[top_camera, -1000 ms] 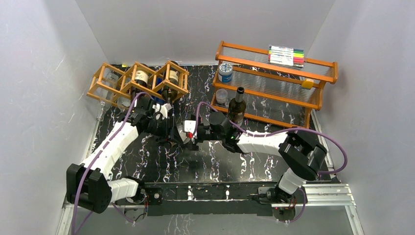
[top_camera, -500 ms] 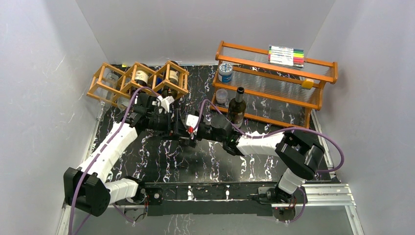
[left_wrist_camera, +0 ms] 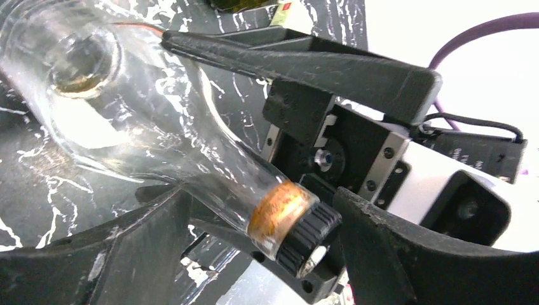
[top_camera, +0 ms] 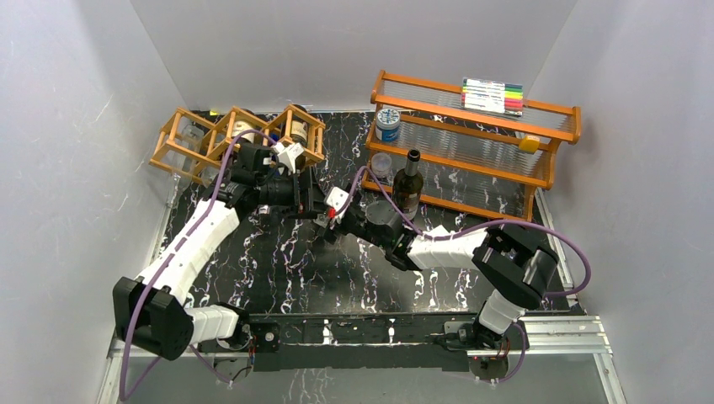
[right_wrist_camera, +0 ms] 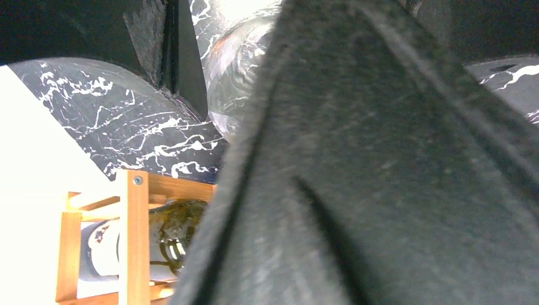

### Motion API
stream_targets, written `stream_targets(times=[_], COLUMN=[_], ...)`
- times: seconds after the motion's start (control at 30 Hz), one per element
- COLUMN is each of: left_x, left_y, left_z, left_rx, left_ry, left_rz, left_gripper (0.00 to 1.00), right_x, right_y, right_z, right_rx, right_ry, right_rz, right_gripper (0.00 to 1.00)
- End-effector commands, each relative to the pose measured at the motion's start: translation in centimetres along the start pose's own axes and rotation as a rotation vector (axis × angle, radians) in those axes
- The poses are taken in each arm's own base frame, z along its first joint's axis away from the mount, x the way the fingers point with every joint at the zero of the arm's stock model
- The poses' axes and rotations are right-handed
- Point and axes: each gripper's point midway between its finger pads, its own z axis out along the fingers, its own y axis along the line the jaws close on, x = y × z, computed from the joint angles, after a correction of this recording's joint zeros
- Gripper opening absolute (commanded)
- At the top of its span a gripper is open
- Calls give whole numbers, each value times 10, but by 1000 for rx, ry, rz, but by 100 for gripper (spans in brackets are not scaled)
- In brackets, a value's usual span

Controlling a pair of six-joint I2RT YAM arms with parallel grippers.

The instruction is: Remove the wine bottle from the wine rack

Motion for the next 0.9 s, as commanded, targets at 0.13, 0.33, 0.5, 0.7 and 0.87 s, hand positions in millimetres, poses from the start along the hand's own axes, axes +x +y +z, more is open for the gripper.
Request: stream_targets(times=[0.13, 0.33, 0.5, 0.7, 0.87], left_x=[-38, -40, -48, -68, -92], left_y=[-35, -38, -42, -47, -27], left_z=[0, -6, -28, -78, -137], left_rx=[111, 100, 17, -160, -445], left_ry=[-66, -85, -143, -334, -569], left_rz=[101, 129, 191, 275, 330], left_gripper=[84, 88, 93, 98, 98], right_x=[-28, -23, -21, -28, -37], right_y=[-26, -42, -52, -55, -68], right_z=[1, -1, -5, -12, -7], right_rx=[93, 123, 168, 196, 263], right_ry=[-96, -66, -13, 102, 198], right_rz=[50, 67, 128, 303, 389], right_gripper=[98, 98, 98, 98, 98])
